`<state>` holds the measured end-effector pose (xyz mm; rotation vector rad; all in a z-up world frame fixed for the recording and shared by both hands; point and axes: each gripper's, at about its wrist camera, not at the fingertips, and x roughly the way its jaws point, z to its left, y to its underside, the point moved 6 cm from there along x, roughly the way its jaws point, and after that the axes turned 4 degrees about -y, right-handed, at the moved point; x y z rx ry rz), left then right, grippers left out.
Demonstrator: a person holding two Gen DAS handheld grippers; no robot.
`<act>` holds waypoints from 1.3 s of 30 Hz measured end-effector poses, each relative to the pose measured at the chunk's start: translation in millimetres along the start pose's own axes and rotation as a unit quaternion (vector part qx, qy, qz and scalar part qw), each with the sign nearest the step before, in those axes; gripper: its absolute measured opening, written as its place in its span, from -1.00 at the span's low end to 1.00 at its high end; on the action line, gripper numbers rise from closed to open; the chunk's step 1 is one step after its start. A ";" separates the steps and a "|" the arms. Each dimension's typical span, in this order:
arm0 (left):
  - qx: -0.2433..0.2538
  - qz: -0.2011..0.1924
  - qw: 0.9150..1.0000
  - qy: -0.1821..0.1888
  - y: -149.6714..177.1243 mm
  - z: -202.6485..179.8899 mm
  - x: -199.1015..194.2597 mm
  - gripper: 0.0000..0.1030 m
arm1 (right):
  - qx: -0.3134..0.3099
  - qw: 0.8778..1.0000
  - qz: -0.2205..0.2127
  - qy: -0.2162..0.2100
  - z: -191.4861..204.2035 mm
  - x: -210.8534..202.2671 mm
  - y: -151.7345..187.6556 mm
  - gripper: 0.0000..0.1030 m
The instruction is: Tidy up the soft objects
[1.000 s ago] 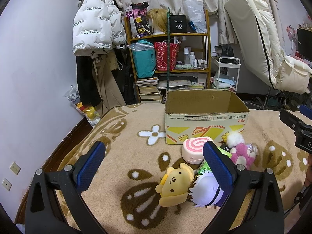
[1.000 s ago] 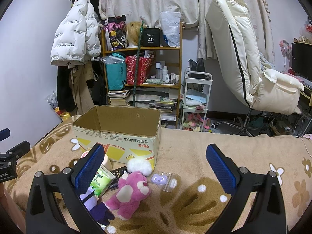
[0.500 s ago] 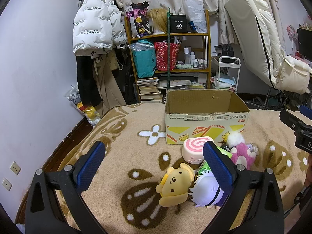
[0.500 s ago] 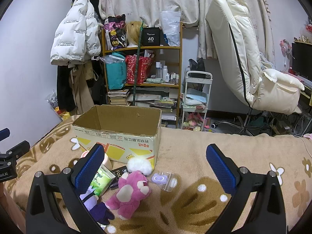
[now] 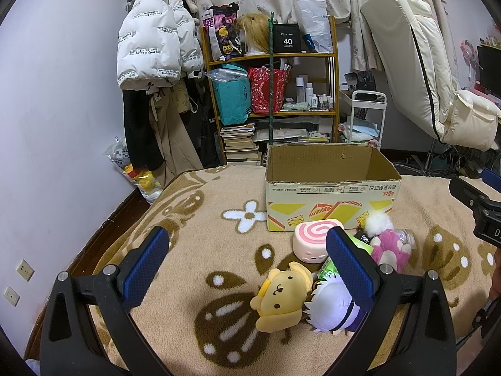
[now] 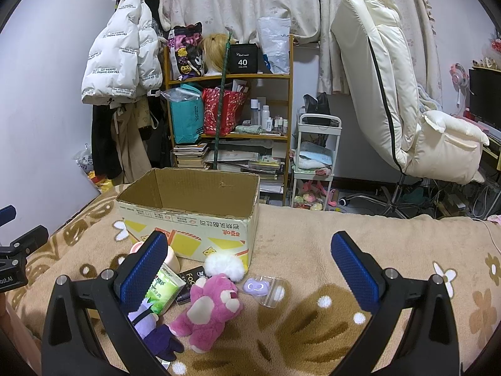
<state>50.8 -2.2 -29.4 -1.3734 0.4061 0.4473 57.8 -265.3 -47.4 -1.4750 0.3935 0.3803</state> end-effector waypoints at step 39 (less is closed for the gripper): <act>0.001 0.009 1.000 -0.007 13.1 15.1 10.7 0.93 | 0.000 1.000 0.002 0.000 1.7 3.2 2.5 1.00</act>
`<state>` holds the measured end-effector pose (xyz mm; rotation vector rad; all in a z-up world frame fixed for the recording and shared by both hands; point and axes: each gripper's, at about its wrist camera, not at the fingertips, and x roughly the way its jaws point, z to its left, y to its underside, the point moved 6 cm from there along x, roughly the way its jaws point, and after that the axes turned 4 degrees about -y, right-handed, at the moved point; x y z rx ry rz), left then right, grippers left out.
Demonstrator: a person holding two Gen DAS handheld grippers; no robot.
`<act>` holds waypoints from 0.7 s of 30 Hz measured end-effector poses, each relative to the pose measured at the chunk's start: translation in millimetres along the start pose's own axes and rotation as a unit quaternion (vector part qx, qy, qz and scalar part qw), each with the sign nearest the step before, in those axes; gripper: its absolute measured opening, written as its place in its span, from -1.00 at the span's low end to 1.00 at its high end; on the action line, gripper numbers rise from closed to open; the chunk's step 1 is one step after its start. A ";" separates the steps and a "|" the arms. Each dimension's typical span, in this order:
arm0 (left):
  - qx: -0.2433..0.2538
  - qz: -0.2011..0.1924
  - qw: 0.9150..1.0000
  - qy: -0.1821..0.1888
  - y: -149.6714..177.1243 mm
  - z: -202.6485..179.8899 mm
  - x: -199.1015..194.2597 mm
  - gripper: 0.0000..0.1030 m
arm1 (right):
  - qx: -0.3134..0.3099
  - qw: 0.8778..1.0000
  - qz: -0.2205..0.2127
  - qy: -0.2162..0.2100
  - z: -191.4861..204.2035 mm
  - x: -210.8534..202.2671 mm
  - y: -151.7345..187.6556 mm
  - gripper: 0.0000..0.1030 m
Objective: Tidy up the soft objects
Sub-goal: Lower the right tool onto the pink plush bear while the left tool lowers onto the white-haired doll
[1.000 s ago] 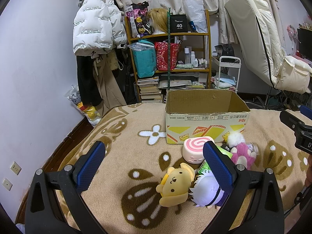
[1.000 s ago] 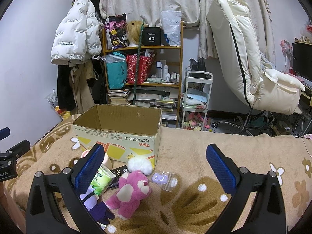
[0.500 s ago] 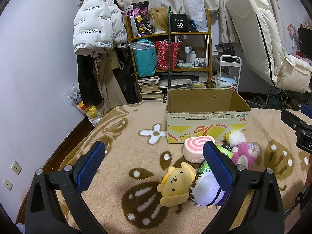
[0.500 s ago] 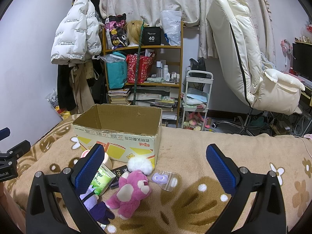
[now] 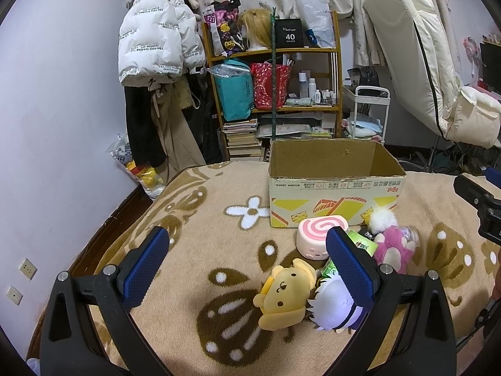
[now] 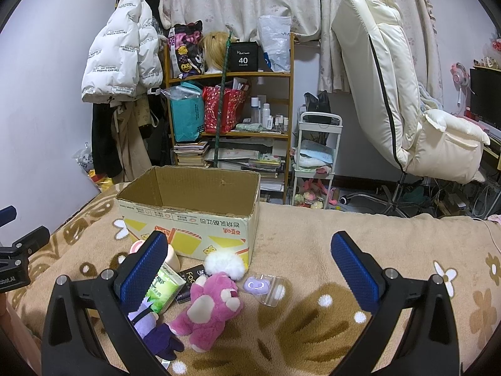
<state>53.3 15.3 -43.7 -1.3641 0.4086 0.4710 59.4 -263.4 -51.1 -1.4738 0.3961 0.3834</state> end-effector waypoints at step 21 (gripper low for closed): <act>0.014 0.062 0.997 0.033 7.2 -28.3 17.5 0.93 | -0.001 0.999 0.041 -0.007 3.5 20.3 13.0 1.00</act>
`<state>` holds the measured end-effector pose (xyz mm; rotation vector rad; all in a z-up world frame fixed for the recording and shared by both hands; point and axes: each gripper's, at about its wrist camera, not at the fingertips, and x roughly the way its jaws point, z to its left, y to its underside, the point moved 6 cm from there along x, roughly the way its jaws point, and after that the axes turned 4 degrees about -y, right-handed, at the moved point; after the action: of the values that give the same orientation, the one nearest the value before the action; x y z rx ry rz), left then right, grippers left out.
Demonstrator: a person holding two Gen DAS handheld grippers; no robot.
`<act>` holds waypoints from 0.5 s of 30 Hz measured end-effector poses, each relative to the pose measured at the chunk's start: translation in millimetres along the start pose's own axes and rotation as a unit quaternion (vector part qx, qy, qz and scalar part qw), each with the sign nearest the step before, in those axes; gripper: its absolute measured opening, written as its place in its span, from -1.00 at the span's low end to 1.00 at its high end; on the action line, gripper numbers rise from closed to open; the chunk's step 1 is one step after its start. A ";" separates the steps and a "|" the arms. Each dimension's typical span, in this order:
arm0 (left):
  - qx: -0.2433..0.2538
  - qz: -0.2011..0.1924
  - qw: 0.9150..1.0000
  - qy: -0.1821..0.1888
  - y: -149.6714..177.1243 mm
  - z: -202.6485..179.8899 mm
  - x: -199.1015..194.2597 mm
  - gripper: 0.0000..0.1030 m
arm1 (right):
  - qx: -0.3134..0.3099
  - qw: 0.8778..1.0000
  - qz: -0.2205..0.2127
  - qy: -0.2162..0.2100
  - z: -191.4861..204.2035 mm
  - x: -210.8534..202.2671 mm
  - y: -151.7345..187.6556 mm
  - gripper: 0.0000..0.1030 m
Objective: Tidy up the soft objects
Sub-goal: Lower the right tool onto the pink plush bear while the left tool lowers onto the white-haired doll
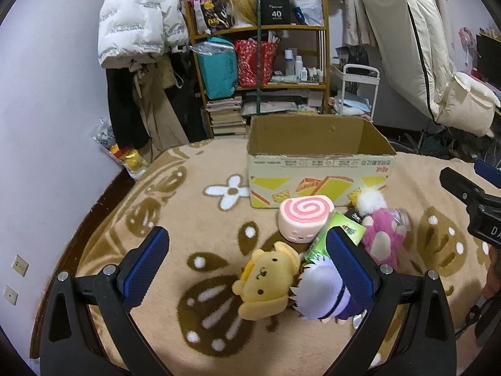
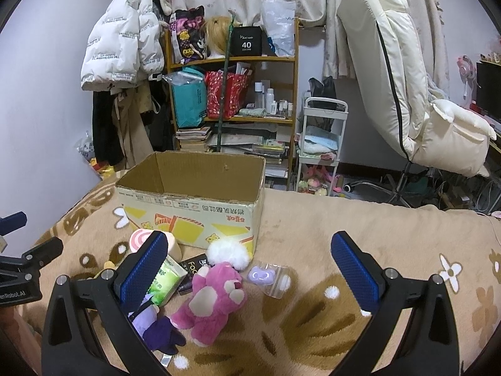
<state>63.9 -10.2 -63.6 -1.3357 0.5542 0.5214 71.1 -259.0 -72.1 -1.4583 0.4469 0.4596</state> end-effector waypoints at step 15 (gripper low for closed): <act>-0.001 0.075 0.997 0.014 15.7 -23.4 31.7 0.93 | 0.010 0.998 0.063 -0.013 0.6 26.5 9.3 1.00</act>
<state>76.2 -29.6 -99.2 -1.3113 0.6807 0.6259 88.1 -257.1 -94.4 -1.4082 0.5232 0.5715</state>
